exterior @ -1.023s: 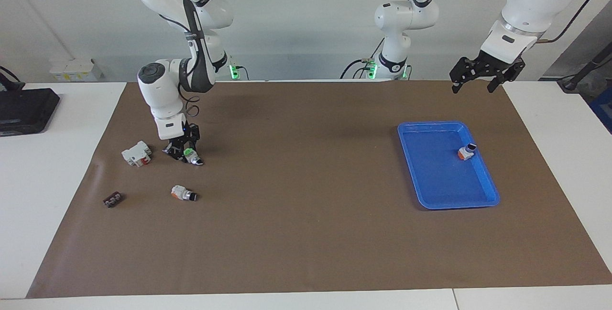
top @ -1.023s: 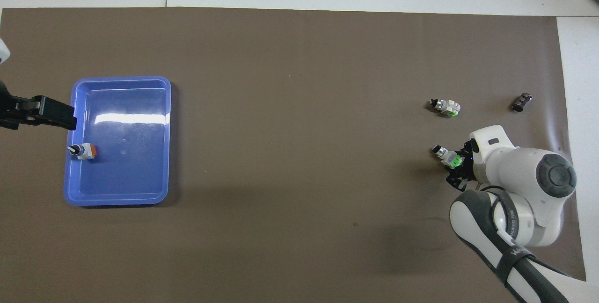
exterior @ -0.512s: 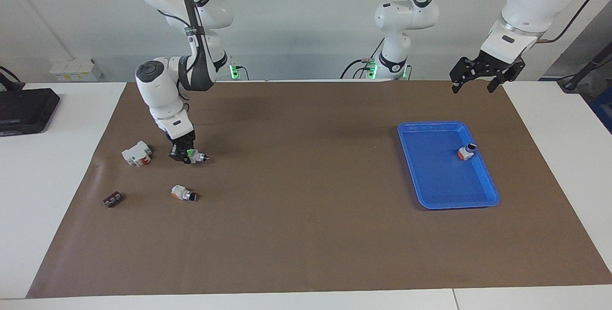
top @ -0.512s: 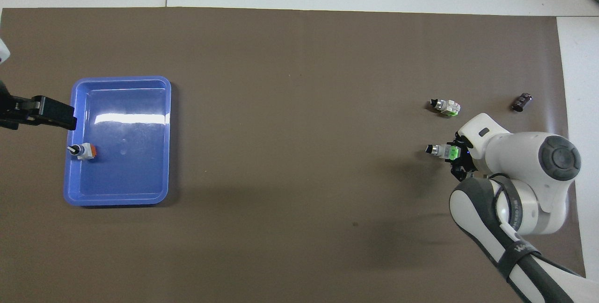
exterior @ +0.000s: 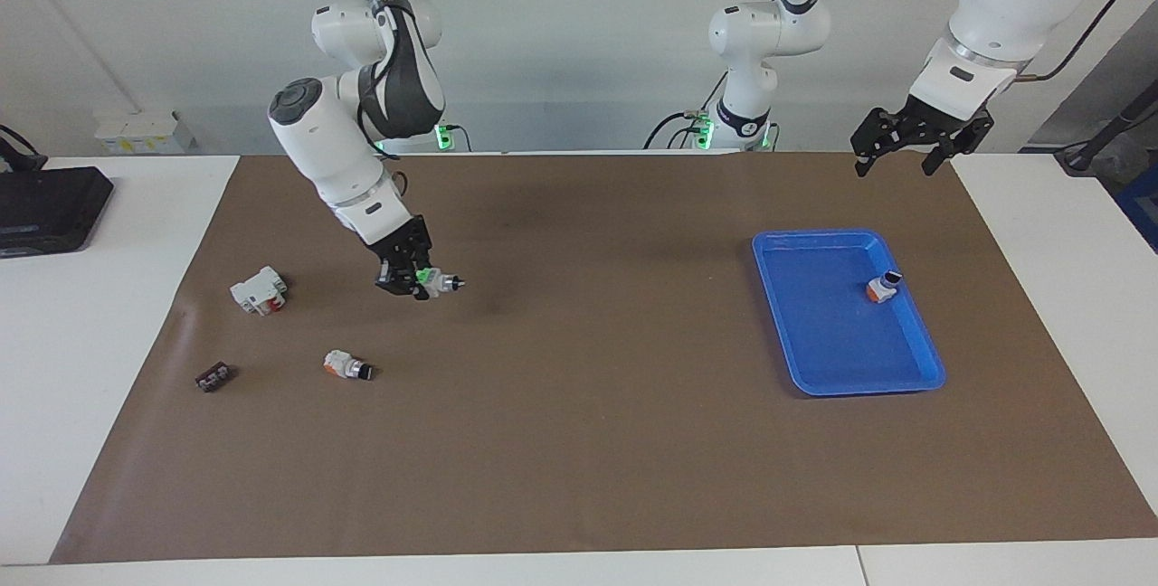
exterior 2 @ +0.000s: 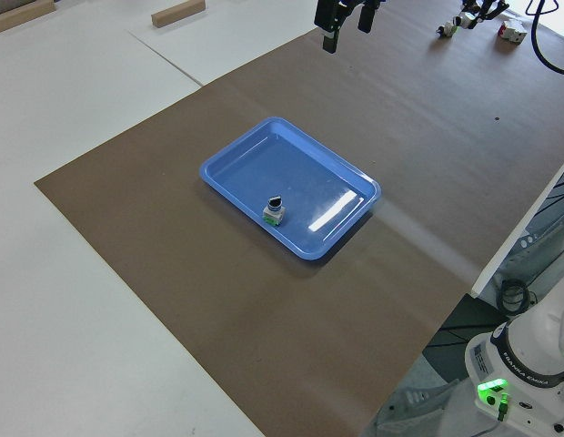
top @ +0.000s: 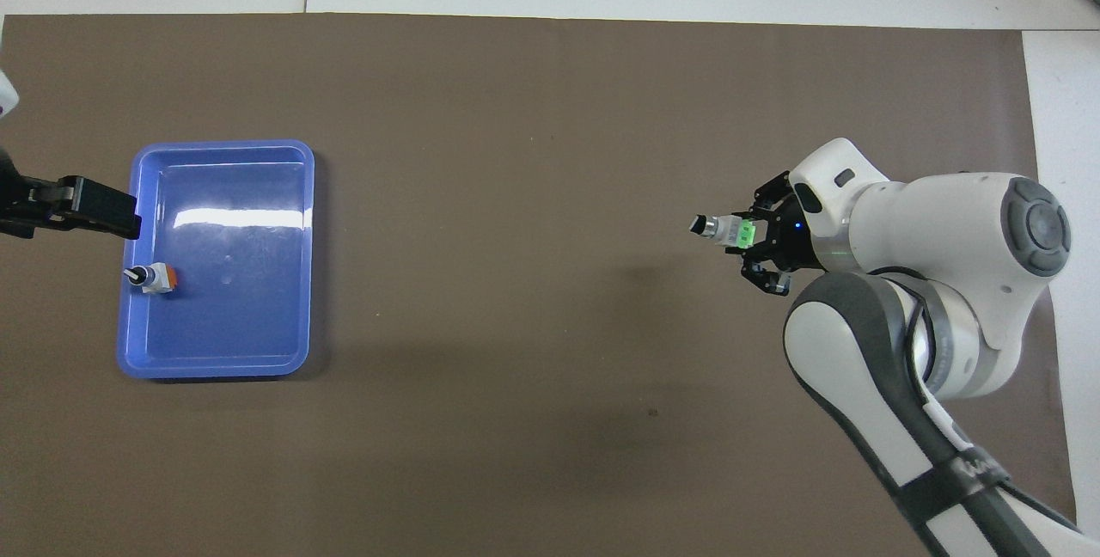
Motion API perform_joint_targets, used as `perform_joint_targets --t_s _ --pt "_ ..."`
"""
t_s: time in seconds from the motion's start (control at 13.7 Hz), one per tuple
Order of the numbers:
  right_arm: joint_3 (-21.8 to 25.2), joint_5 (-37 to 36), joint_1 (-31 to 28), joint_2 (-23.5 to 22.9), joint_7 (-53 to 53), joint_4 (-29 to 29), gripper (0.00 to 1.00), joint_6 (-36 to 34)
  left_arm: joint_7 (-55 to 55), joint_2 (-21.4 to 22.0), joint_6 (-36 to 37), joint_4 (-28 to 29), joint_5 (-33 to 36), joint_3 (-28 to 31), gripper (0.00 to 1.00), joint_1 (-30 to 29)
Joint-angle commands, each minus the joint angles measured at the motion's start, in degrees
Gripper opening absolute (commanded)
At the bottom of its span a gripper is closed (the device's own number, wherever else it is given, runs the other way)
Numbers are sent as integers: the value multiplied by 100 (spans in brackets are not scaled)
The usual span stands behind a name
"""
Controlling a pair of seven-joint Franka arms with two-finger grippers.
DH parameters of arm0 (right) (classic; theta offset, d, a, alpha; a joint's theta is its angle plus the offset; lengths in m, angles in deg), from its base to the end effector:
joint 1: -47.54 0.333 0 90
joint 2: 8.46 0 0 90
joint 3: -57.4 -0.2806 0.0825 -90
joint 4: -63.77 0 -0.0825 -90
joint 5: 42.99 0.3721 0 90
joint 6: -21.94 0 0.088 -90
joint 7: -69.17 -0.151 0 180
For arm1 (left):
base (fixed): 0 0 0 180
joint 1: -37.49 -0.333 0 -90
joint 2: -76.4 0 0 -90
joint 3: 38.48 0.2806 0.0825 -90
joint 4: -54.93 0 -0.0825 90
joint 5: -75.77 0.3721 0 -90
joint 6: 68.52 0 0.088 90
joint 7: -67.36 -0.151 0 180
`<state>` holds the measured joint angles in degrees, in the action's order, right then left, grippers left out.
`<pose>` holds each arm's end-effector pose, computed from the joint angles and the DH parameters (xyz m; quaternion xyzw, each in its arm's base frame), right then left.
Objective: Turn and place switch with both arms
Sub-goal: 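Lift the switch with the right gripper while the left gripper reaches over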
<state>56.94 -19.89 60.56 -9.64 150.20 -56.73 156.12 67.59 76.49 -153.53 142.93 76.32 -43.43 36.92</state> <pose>0.5489 0.1505 0.3615 -0.7514 -0.6317 -0.1765 0.0720 0.5297 -0.0391 0.5545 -0.9990 0.0359 0.0251 0.0059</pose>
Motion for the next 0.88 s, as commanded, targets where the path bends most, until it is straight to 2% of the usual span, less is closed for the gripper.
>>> perform_joint_targets --t_s 0.0,0.22,0.44,0.66,0.8 --pt "-32 335 488 -66 -445 508 0 -76 39 185 -15 209 -20 -15 100 13" --pt "-33 239 1113 -23 -1289 851 0 -33 57 194 11 191 -29 -23 100 48" --pt "-41 256 1439 30 -1379 861 0 459 135 202 -190 261 -203 -94 100 83" --pt "-41 335 1756 92 -1728 861 0 933 127 290 -681 559 -1466 -76 100 5" --pt "-50 326 1783 136 -1915 939 0 952 127 378 -1111 831 -1881 -85 100 92"
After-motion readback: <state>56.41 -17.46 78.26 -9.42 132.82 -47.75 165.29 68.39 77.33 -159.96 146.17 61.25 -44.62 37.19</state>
